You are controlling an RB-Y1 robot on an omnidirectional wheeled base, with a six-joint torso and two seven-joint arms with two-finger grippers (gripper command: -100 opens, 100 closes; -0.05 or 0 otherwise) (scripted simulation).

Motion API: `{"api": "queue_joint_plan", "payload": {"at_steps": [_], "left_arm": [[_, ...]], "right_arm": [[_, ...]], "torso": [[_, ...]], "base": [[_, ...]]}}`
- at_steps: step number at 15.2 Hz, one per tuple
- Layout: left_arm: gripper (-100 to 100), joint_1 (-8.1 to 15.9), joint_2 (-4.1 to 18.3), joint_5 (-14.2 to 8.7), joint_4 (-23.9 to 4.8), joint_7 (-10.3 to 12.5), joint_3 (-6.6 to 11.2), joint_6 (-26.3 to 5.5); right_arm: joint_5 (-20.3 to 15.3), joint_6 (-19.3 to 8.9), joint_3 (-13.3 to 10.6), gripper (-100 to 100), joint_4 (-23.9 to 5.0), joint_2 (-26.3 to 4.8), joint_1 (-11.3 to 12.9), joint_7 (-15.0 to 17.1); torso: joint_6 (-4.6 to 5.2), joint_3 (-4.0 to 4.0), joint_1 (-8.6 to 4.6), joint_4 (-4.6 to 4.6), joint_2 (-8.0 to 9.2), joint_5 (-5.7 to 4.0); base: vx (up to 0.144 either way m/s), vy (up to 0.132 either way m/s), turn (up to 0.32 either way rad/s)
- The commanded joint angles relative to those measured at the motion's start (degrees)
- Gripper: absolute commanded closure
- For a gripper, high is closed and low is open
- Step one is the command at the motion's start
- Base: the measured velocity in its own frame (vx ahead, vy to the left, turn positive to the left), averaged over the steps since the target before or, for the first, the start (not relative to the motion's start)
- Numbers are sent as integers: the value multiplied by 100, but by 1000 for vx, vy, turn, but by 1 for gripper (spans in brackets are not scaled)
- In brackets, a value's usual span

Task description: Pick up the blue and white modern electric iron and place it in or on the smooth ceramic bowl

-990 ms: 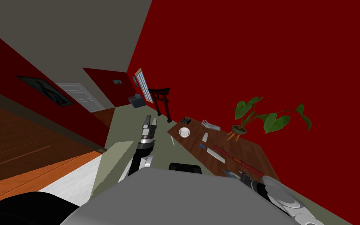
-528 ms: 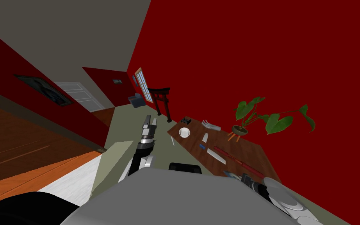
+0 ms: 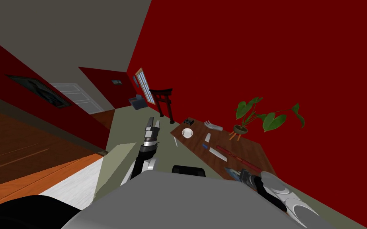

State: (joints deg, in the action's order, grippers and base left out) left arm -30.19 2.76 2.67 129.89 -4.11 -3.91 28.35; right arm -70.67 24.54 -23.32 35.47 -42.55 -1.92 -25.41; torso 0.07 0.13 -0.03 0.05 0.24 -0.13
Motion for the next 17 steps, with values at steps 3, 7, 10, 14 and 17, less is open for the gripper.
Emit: {"api": "queue_joint_plan", "payload": {"at_steps": [3,7,10,14,17], "left_arm": [[0,0,0,0,0,0,0,0],[0,0,0,0,0,0,0,0],[0,0,0,0,0,0,0,0],[0,-1,0,0,0,0,0,0],[0,-1,0,0,0,0,0,0]], "right_arm": [[304,-20,-538,100,-205,-123,424,169],[554,-41,-1026,100,-382,-220,788,311],[679,-52,-1362,100,-471,-269,970,382],[498,28,-1306,100,-389,-504,967,404],[356,124,-1344,100,-372,-756,1031,407]], "torso": [[-1,-1,2,0,-3,3],[-1,0,0,1,-1,7],[-2,2,7,4,-1,13],[1,-5,3,4,-14,21],[-3,-7,6,4,-20,22]], "base": [[-61,8,-33],[-66,-1,-28],[-61,5,-32],[-15,-7,-19],[1,-14,-16]]}}
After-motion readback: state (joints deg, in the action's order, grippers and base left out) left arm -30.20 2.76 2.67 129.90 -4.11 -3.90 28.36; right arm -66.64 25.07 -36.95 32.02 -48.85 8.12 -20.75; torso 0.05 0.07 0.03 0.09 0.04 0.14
